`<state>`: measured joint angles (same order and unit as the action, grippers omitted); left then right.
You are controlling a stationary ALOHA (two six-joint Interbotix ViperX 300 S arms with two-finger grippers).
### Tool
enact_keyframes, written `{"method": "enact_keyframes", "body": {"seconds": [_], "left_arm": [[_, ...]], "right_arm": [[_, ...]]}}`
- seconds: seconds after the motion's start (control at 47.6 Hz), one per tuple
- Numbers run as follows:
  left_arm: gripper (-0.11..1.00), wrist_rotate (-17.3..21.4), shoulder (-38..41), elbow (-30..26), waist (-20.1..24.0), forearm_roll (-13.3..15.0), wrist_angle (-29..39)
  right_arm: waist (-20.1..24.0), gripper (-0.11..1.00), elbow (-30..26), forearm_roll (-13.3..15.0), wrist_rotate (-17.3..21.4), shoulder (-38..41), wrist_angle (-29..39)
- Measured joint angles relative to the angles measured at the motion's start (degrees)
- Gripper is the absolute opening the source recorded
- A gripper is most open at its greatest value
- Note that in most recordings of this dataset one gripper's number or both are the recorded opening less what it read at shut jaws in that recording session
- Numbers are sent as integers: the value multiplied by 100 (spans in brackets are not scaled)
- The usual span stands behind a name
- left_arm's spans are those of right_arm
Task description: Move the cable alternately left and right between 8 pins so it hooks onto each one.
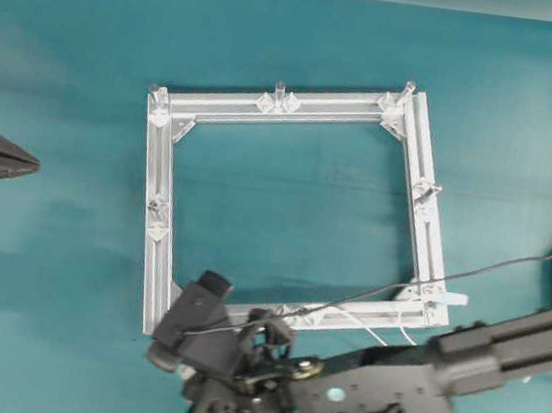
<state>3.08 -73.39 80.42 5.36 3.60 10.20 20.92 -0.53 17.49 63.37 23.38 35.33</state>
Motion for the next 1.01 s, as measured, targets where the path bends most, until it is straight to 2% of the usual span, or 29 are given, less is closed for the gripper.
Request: {"method": "enact_keyframes", "body": {"seconds": [0.357, 0.651, 0.819, 1.008], "left_arm": [[9, 9, -9, 9, 0, 0, 0], [8, 0, -9, 9, 0, 0, 0], [8, 0, -9, 9, 0, 0, 0], [8, 0, -9, 9, 0, 0, 0]], "right_arm": [[-70, 15, -1371, -18, -44, 1072, 272], [-404, 15, -2312, -18, -483, 1573, 519], [-598, 15, -2689, -26, -571, 1819, 668], [-853, 15, -2821, -18, -598, 1907, 686]]}}
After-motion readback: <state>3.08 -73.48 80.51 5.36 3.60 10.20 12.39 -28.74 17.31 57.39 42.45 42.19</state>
